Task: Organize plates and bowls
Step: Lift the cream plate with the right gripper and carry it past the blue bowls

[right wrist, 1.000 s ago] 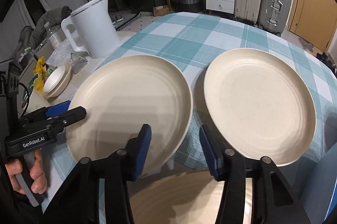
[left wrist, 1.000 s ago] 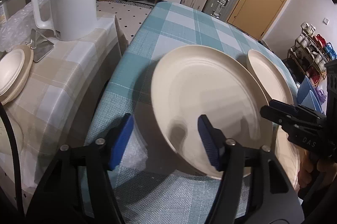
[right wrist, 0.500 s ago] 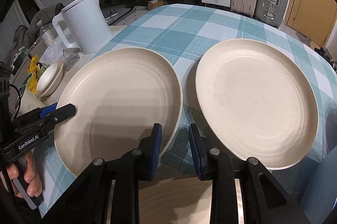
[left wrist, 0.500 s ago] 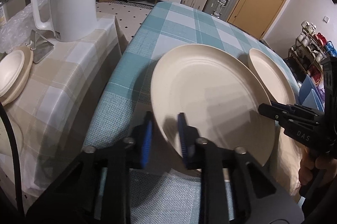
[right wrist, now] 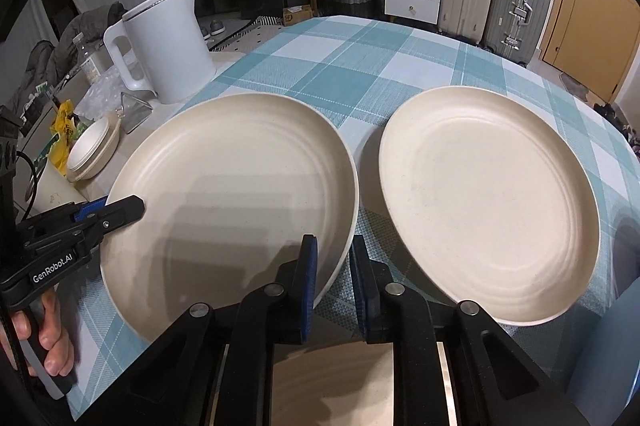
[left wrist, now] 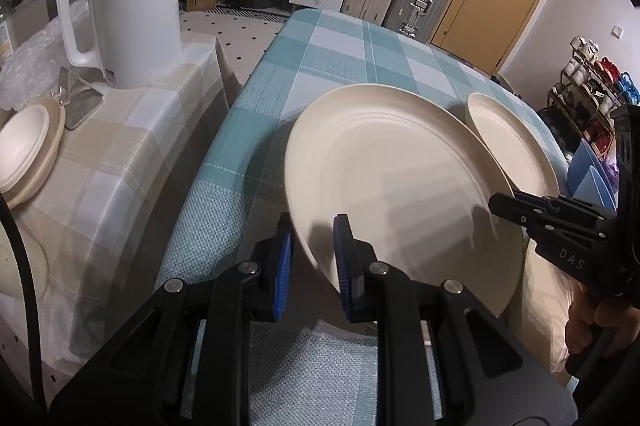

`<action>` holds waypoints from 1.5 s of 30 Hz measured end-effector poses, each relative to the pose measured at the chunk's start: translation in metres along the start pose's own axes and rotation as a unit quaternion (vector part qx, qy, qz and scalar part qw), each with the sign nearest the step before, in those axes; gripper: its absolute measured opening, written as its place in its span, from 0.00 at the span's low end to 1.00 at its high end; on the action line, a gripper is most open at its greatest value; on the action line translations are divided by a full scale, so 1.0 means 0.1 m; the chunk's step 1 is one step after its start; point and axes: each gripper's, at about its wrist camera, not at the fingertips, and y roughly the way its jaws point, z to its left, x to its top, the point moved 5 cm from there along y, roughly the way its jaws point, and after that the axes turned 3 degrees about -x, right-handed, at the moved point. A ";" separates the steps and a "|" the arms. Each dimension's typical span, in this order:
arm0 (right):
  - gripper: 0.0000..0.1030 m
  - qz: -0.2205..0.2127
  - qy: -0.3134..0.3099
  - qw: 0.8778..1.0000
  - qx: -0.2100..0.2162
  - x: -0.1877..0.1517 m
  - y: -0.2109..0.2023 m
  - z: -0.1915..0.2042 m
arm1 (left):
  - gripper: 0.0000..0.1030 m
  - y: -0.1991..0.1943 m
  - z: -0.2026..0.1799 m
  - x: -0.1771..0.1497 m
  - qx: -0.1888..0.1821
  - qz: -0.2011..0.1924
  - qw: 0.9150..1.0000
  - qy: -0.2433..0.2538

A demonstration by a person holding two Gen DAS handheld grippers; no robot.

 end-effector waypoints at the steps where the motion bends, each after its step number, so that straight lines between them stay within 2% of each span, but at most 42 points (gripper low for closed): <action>1: 0.16 -0.003 0.001 1.000 0.001 0.00 -0.01 0.00 | 0.16 -0.01 -0.01 0.01 0.001 -0.002 1.000 0.002; 20: 0.16 -0.048 0.012 0.999 0.003 -0.02 -0.43 -0.09 | 0.16 -0.30 -0.26 0.03 -0.003 -0.024 0.999 0.026; 28: 0.16 -0.059 0.026 0.998 0.003 -0.14 -0.61 -0.22 | 0.17 -0.41 -0.56 -0.01 0.000 -0.030 0.998 0.057; 45: 0.17 -0.071 0.067 0.995 -0.002 -0.42 -1.12 -0.58 | 0.17 -0.74 -1.17 -0.05 -0.018 -0.028 0.994 0.103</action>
